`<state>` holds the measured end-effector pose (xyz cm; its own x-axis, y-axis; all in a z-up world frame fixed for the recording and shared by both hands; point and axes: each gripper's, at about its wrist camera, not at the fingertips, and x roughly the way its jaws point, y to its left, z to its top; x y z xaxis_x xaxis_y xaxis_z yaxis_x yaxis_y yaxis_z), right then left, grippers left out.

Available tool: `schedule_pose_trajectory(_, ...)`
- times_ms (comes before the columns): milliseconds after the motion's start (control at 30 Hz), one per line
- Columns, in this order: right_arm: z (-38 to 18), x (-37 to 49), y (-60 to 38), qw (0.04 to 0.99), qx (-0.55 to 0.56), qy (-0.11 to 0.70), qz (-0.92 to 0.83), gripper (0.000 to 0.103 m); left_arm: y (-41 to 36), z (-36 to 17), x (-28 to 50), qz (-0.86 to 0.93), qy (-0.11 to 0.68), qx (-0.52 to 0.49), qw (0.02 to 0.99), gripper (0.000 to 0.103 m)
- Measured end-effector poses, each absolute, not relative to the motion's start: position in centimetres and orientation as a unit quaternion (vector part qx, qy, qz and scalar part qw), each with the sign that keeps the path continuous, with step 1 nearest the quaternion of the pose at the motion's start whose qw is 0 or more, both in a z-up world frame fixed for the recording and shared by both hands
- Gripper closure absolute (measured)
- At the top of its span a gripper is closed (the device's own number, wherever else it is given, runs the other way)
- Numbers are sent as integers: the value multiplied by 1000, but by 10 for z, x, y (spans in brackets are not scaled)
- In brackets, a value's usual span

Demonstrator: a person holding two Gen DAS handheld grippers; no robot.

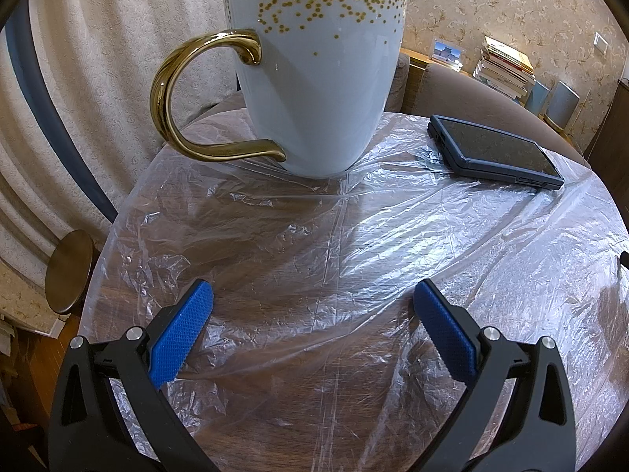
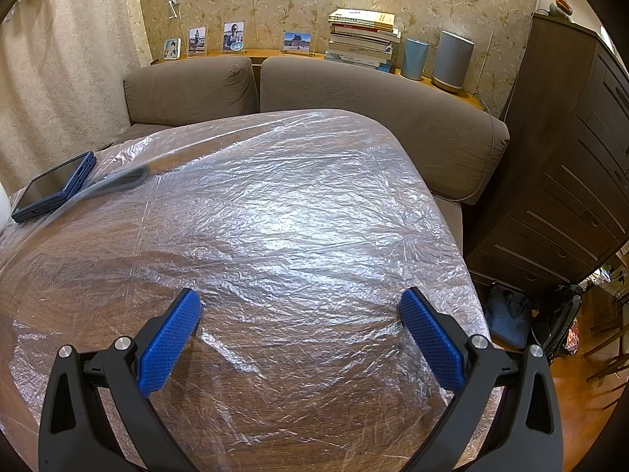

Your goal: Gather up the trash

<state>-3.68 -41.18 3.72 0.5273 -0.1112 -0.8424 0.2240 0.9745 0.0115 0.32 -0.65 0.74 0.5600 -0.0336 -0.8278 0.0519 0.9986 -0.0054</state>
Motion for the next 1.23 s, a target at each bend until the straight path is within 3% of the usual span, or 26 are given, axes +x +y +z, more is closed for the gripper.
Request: schedule_pose_trajectory(1233, 38, -38, -411, 872, 59, 477, -96, 4, -8, 7, 8, -28, 469, 11, 883, 1)
